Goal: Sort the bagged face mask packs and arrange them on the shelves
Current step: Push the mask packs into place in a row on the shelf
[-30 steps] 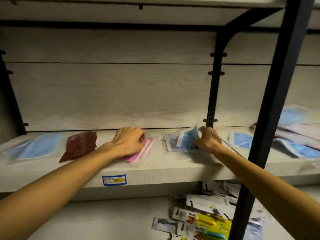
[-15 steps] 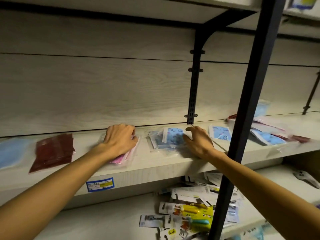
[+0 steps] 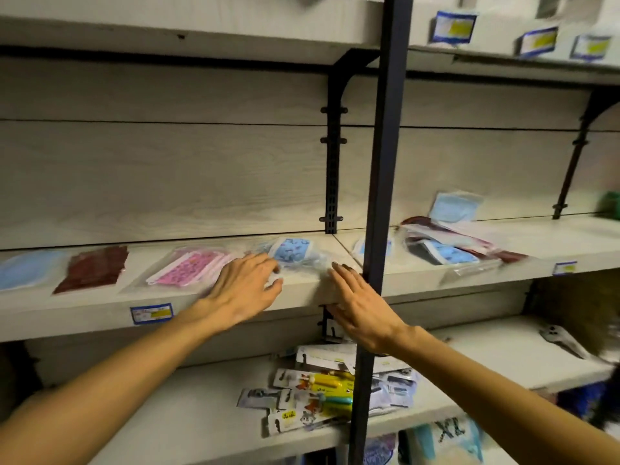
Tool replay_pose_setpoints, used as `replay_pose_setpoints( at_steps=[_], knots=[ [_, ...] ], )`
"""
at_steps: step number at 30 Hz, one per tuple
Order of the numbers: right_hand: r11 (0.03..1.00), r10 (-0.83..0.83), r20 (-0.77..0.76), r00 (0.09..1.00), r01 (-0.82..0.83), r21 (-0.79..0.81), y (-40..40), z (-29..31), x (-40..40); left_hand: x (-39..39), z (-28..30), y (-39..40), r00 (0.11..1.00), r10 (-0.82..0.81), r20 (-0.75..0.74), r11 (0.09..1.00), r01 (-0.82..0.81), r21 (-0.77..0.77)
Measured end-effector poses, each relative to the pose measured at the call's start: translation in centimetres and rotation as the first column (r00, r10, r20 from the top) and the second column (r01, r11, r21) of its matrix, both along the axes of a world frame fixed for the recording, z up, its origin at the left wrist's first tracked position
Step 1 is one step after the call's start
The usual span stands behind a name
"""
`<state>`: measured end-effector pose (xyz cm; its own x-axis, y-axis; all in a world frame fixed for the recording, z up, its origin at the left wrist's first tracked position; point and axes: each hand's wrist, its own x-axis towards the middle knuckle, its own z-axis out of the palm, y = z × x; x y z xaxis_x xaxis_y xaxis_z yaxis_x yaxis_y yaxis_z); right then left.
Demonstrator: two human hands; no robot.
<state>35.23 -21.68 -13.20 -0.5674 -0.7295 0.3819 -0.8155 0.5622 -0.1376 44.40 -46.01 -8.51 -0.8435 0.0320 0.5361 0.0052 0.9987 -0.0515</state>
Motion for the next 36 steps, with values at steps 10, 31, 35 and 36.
replay_pose_setpoints(
  at_steps=[10,31,35,36],
  knots=[
    [0.998,0.044,-0.075,0.996,-0.047,-0.034,12.2,-0.1,-1.2,-0.4,-0.3,15.2,0.989,-0.147,-0.031,0.988,0.146,-0.046],
    [0.985,-0.171,-0.103,0.98,0.172,0.001,20.4,5.8,-21.8,-27.3,0.6,23.9,0.911,0.291,0.293,0.924,-0.347,0.16],
    [0.986,-0.081,-0.035,0.996,0.085,0.144,18.9,6.0,-26.1,-30.5,-0.5,22.3,0.806,0.383,0.45,0.823,-0.519,0.229],
    [0.986,-0.065,-0.02,0.998,0.067,0.155,18.7,5.8,-26.9,-31.0,-0.7,22.1,0.789,0.39,0.474,0.815,-0.536,0.222]
  ],
)
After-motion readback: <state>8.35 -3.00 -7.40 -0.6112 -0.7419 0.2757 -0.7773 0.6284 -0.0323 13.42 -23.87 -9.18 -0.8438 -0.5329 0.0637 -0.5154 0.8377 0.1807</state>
